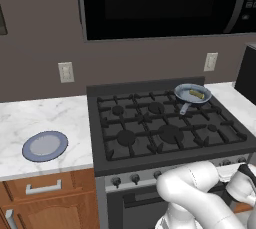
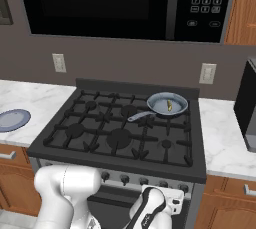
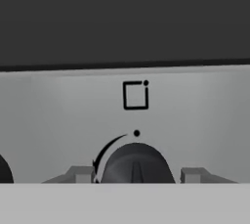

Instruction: Pick up the butter stick and place it in the pan. Then turn on the burner for the pan.

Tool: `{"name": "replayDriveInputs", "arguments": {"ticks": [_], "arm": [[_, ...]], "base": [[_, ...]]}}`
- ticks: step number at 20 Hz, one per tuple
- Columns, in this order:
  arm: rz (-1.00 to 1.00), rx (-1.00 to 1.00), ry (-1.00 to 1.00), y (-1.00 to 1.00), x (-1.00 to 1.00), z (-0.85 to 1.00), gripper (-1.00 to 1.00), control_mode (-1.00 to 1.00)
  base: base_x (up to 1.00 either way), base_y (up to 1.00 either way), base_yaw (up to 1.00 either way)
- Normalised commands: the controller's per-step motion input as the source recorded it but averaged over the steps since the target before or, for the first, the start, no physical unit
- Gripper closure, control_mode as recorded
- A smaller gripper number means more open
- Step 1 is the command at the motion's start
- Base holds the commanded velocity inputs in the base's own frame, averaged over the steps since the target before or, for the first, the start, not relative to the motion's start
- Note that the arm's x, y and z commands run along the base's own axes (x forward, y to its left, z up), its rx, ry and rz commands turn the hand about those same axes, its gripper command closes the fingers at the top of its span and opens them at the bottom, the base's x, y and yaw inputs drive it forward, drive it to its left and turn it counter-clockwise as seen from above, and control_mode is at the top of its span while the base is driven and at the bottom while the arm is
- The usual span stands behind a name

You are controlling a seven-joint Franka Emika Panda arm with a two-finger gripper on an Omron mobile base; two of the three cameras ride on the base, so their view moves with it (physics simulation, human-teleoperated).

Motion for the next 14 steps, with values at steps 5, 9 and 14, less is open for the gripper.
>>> {"name": "replayDriveInputs", "arguments": {"ticks": [5,9,14], "arm": [[0.00,-0.14,0.21,0.02,0.26,0.37,1.00,-1.00],[0.00,-0.11,0.24,0.00,0.28,0.30,1.00,-1.00],[0.00,-0.16,0.18,0.00,0.26,0.16,1.00,-1.00]], "base": [[0.00,0.00,0.00],[0.00,0.00,0.00],[0.00,0.00,0.00]]}}
